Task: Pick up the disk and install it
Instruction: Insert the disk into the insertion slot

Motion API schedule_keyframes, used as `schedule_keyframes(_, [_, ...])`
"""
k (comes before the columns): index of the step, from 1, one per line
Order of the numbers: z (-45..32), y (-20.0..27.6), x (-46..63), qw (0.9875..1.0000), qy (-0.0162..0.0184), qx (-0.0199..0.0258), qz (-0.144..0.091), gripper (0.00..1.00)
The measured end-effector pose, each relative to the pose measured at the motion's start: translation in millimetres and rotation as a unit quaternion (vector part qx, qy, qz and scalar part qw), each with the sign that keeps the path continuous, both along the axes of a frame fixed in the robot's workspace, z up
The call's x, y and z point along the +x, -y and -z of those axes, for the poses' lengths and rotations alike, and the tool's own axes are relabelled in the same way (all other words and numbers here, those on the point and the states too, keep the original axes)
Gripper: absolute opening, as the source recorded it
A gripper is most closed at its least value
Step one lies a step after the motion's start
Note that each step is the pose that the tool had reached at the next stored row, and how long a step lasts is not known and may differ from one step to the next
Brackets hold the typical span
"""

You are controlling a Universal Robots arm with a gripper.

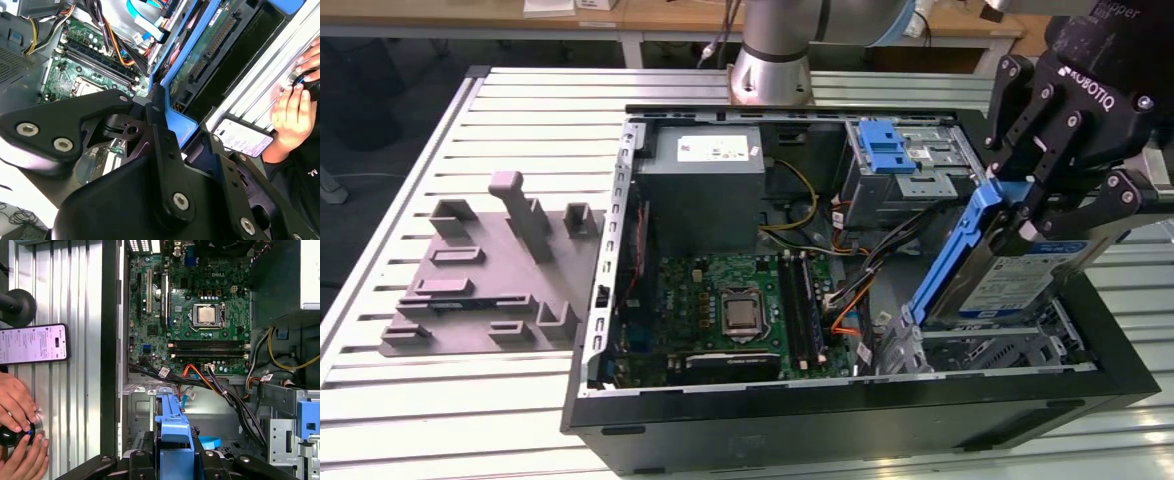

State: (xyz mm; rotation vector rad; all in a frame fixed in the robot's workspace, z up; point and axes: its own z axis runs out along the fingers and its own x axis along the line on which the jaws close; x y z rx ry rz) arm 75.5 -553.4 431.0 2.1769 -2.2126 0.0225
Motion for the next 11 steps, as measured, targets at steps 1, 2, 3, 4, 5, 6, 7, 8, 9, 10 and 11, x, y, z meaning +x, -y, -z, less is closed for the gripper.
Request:
schedule_keyframes(1, [0.6,0.0,0.0,1.0000,0.0000,0.0000,0.000,0.36])
schedule_keyframes(2, [1.2,0.0,0.0,1.0000,0.0000,0.0000,0.000,0.36])
schedule_keyframes(3, [1.8,0.0,0.0,1.0000,0.0000,0.0000,0.000,0.36])
schedule_keyframes(4, [2.4,0.0,0.0,1.0000,0.0000,0.0000,0.000,0.36])
schedule_keyframes(5, [3.1,0.0,0.0,1.0000,0.0000,0.0000,0.000,0.36])
schedule_keyframes(6, [3.8,0.0,0.0,1.0000,0.0000,0.0000,0.000,0.36])
schedule_keyframes(7, [4.5,0.0,0.0,1.0000,0.0000,0.0000,0.000,0.36])
schedule_keyframes(8, [5.2,0.0,0.0,1.0000,0.0000,0.0000,0.000,0.36])
schedule_keyframes(9, [5.9,0.0,0.0,1.0000,0.0000,0.0000,0.000,0.36])
schedule_keyframes(10, [6.7,0.0,0.0,1.0000,0.0000,0.0000,0.000,0.36])
schedule_keyframes(11, [7.4,0.0,0.0,1.0000,0.0000,0.0000,0.000,0.36])
